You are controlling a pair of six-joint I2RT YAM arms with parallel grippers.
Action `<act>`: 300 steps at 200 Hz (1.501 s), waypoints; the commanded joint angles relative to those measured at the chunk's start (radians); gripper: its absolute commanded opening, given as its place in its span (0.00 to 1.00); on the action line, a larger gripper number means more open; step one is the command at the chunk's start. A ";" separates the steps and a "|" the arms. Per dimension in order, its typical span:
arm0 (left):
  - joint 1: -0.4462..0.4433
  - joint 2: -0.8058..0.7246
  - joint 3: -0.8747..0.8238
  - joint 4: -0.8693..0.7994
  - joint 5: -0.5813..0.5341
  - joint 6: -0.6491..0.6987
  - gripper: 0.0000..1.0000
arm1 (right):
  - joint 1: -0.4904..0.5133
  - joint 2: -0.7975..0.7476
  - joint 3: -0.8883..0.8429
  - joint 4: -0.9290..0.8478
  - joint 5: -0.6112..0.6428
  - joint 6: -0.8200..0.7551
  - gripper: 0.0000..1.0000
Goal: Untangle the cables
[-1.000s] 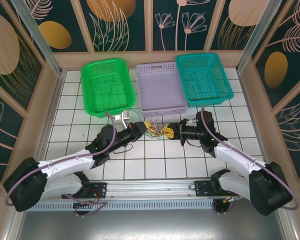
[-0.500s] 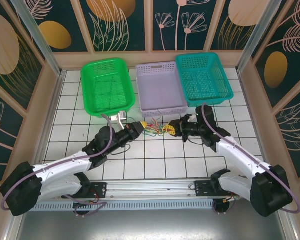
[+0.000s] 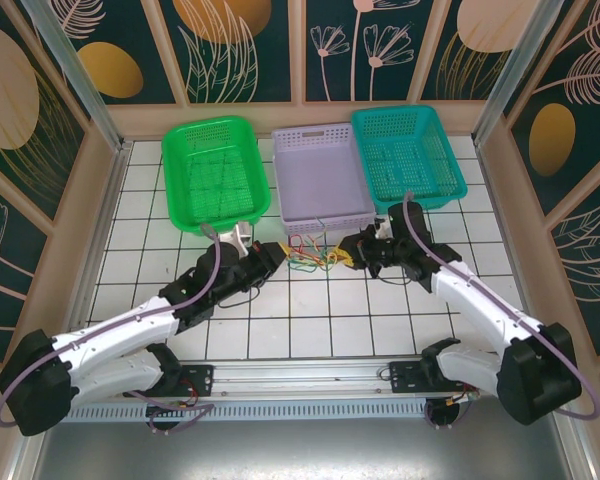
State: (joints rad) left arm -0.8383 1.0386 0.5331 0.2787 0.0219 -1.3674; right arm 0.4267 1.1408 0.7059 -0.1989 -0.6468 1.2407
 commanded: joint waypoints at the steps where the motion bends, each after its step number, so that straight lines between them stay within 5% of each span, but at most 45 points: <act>1: 0.074 -0.013 0.019 -0.137 -0.235 -0.057 0.16 | -0.080 0.036 0.023 -0.192 0.329 -0.149 0.00; 12: 0.074 -0.016 0.027 -0.170 -0.234 -0.072 0.26 | -0.074 0.043 0.040 -0.209 0.367 -0.222 0.00; 27: 0.074 -0.031 0.034 -0.216 -0.239 -0.080 0.54 | -0.074 0.039 0.039 -0.199 0.381 -0.317 0.00; 38: 0.075 -0.042 0.044 -0.248 -0.237 -0.071 0.61 | -0.073 0.037 0.044 -0.191 0.379 -0.387 0.00; 74: 0.074 -0.039 0.107 -0.318 -0.181 0.050 0.55 | -0.068 0.039 0.085 -0.204 0.385 -0.594 0.00; 104: 0.076 0.057 0.092 -0.220 0.007 0.053 0.38 | -0.073 0.040 0.101 -0.130 0.209 -0.621 0.00; 182: 0.072 0.293 0.067 0.082 0.205 -0.167 0.55 | -0.112 0.083 0.048 0.066 -0.082 -0.337 0.00; 236: 0.073 0.365 0.010 0.306 0.196 -0.340 0.60 | -0.111 0.077 0.038 0.079 -0.109 -0.256 0.00; 300: 0.071 0.350 0.015 0.307 0.160 -0.352 0.60 | -0.103 0.075 0.013 0.067 -0.095 -0.259 0.00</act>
State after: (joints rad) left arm -0.7647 1.4021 0.5514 0.5232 0.1967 -1.6882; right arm 0.3214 1.2293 0.7399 -0.1600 -0.7265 0.9607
